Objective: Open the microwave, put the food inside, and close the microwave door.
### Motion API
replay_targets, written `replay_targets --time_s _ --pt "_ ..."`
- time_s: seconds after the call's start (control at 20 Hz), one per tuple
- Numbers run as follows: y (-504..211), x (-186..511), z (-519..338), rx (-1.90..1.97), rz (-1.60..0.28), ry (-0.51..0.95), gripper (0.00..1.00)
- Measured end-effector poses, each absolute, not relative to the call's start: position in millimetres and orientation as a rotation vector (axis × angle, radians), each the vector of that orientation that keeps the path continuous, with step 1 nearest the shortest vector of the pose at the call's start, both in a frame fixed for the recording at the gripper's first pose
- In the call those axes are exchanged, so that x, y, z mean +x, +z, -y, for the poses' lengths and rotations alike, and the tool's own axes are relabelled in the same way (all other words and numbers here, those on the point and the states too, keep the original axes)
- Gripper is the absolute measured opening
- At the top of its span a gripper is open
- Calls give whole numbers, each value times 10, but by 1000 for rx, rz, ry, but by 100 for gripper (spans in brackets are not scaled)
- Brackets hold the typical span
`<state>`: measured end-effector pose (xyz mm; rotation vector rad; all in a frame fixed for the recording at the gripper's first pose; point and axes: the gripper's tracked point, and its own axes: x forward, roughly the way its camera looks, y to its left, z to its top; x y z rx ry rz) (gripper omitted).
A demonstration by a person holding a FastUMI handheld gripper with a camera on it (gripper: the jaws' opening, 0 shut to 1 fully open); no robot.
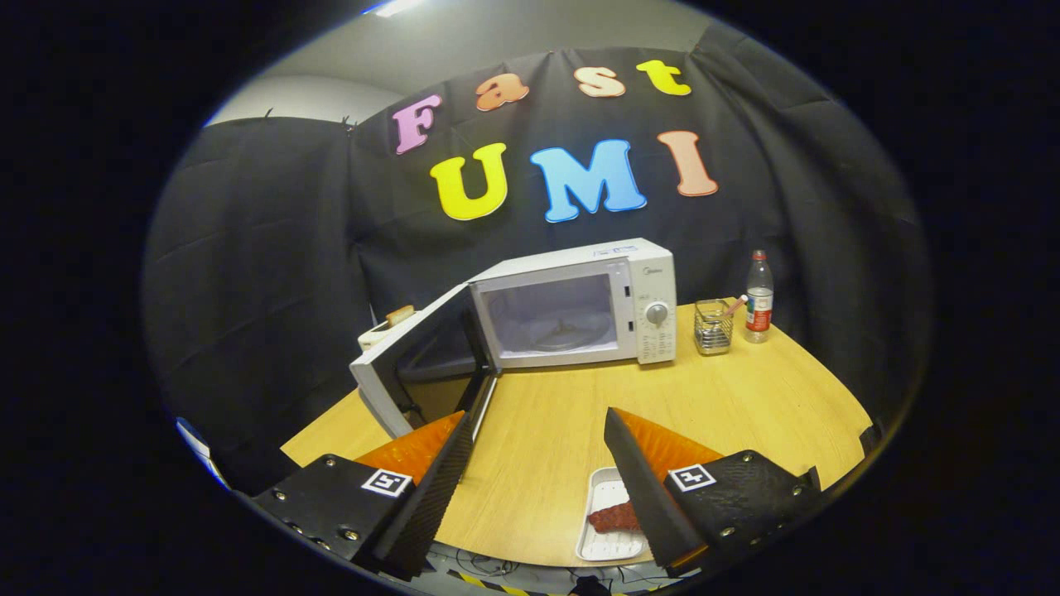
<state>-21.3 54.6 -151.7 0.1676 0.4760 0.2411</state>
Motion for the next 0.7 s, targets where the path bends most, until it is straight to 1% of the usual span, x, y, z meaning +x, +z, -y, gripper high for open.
replay_targets --time_s 0.35,0.7 --pt "-1976 -238 70 280 -592 112 97" --pt "-2576 -439 282 361 -725 17 97"
